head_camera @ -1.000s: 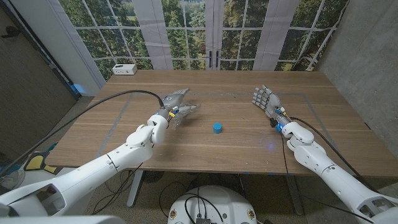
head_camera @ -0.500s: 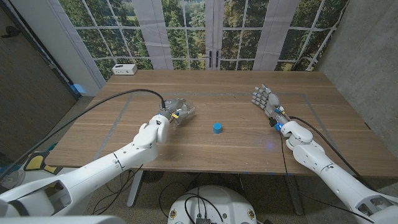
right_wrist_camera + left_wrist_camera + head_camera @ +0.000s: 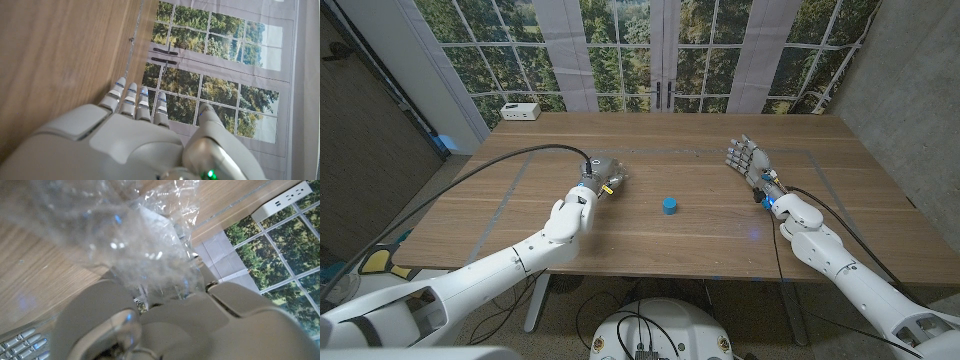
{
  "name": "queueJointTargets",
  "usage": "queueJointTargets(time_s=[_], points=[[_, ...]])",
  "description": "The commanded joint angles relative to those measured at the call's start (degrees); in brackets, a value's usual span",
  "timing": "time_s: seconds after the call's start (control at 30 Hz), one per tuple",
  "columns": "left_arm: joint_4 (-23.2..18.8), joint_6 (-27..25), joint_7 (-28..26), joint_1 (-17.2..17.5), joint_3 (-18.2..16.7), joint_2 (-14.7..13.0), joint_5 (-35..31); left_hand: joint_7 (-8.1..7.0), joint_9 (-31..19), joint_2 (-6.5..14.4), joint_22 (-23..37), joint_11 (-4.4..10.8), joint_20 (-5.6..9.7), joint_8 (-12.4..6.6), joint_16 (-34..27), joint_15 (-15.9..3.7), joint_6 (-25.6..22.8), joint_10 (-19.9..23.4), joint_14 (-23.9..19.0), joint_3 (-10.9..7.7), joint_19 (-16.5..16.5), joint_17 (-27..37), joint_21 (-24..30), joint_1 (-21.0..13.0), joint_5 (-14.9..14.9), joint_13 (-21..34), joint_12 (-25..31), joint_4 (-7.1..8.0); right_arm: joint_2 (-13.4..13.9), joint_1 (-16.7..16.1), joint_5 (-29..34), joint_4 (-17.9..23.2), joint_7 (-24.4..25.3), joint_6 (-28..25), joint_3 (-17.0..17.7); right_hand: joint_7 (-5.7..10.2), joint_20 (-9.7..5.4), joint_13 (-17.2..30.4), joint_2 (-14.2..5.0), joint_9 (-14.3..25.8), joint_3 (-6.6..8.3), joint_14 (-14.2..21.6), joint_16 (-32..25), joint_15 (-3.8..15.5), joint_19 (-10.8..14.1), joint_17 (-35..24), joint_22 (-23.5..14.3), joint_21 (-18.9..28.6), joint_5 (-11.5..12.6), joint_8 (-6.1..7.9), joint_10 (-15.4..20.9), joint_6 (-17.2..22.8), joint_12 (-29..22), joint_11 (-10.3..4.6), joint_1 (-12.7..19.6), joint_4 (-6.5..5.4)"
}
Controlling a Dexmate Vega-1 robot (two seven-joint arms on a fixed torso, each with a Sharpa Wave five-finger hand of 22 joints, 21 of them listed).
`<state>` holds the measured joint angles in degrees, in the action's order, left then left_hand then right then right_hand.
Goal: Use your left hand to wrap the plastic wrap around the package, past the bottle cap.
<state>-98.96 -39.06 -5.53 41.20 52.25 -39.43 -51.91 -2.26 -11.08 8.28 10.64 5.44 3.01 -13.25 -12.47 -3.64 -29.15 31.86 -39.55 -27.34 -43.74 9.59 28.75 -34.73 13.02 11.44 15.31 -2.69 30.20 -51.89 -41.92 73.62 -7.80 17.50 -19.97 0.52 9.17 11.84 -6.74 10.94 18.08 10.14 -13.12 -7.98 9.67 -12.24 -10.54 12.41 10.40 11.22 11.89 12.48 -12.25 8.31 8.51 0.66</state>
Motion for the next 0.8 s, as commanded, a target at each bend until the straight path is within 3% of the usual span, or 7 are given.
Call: queueJointTargets(time_s=[0.03, 0.13, 0.33, 0.47, 0.6, 0.7, 0.8], points=[[2.19, -2.53, -5.60, 0.35, 1.32, 1.70, -7.82, -0.54, -0.22, -2.15, -0.01, 0.73, 0.75, -0.52, 0.41, -7.69, -1.86, 1.72, -1.67, 0.13, -1.63, -0.06, 0.54, -0.27, 0.62, -0.02, 0.37, -1.03, -0.29, 0.10, -0.21, -0.49, 0.45, 0.44, 0.48, -0.10, -0.45, 0.21, -0.24, 0.12, 0.36, 0.58, 0.05, -0.09, 0.35, -0.18, -0.17, 0.07, 0.24, 0.24, 0.67, 0.36, 0.02, 0.20, -0.21, -0.35], [0.51, -2.49, 0.29, -0.46, 1.99, 0.70, -8.48, -1.13, -0.18, -4.47, -0.04, 0.83, 0.13, -0.09, 1.12, -7.45, -2.24, 1.89, -1.83, 0.94, 0.10, -0.08, -0.31, -0.19, 0.36, -0.12, -0.29, -1.82, -0.19, 0.00, -0.45, -0.50, 0.16, 0.60, 0.67, -0.16, -0.43, 0.21, -0.24, 0.11, 0.38, 0.62, 0.05, -0.08, 0.41, -0.17, -0.18, 0.09, 0.24, 0.24, 0.68, 0.36, 0.02, 0.25, -0.22, -0.37], [-0.85, -3.07, 7.47, -1.38, 3.51, -0.32, -12.85, -3.45, 0.09, -10.57, 0.33, -0.61, -8.64, 2.85, 2.55, 0.00, 2.34, -3.52, 11.38, 6.41, 17.94, 0.38, -8.21, 6.01, -2.20, -0.15, -4.04, -1.26, -0.56, -0.56, -0.73, -0.44, 0.65, 1.56, 1.19, -0.17, -0.44, 0.20, -0.25, 0.11, 0.42, 0.84, 0.01, -0.02, 0.47, -0.15, -0.18, 0.11, 0.25, 0.23, 0.74, 0.36, 0.02, 0.32, -0.24, -0.42], [-2.46, -2.30, 11.79, -0.89, 2.00, -0.61, -11.41, -4.76, 0.28, -12.97, 0.40, -2.76, -11.70, 3.65, 2.61, 3.90, 12.58, -10.97, 20.04, 9.89, 25.29, 0.50, -12.31, 11.63, -1.90, 0.00, -4.71, 0.10, -0.51, -0.72, -0.69, -0.17, 0.90, 1.31, 1.14, -0.16, -0.45, 0.20, -0.25, 0.11, 0.45, 1.03, -0.04, 0.03, 0.61, -0.13, -0.18, 0.16, 0.26, 0.22, 0.81, 0.36, 0.01, 0.24, -0.25, -0.44], [-3.48, -0.73, 10.11, 0.92, -0.78, -0.84, -7.71, -5.79, 0.41, -12.79, 0.42, -6.14, -13.64, 3.50, 2.87, 7.12, 24.29, -23.38, 30.30, 12.56, 33.19, 0.66, -16.40, 17.78, -1.61, 0.06, -5.21, 2.54, -0.40, -0.73, -0.82, -0.31, 0.18, 1.44, 1.08, -0.19, -0.41, 0.20, -0.24, 0.11, 0.48, 1.10, -0.03, 0.04, 0.67, -0.11, -0.18, 0.17, 0.26, 0.22, 0.82, 0.36, 0.02, 0.28, -0.25, -0.46], [-3.68, -0.17, 7.18, 2.21, -1.73, -0.85, -6.91, -6.36, 0.58, -11.08, 0.21, -6.18, -13.91, 3.41, 2.96, 6.22, 31.43, -32.10, 38.92, 13.38, 40.44, 0.60, -18.25, 21.00, -1.52, -0.12, -5.25, 4.13, -0.36, -1.01, -0.56, 0.06, 0.83, 1.60, 1.17, -0.24, -0.39, 0.20, -0.23, 0.11, 0.50, 1.18, -0.04, 0.10, 0.72, -0.10, -0.18, 0.19, 0.26, 0.23, 0.88, 0.41, 0.00, 0.31, -0.25, -0.48], [-3.70, -0.93, 10.92, 1.48, -0.55, -1.11, -8.74, -5.78, 0.87, -6.53, -0.09, -4.43, -11.59, 3.91, 3.06, 5.58, 44.44, -45.94, 53.03, 13.34, 53.23, 0.49, -18.94, 24.54, -1.27, -0.66, -5.45, 6.33, -0.15, -1.18, -0.59, 0.44, 0.83, 1.42, 1.20, -0.19, -0.39, 0.20, -0.21, 0.10, 0.51, 1.18, -0.02, 0.06, 0.73, -0.08, -0.18, 0.18, 0.26, 0.23, 0.88, 0.42, 0.01, 0.23, -0.27, -0.50]])
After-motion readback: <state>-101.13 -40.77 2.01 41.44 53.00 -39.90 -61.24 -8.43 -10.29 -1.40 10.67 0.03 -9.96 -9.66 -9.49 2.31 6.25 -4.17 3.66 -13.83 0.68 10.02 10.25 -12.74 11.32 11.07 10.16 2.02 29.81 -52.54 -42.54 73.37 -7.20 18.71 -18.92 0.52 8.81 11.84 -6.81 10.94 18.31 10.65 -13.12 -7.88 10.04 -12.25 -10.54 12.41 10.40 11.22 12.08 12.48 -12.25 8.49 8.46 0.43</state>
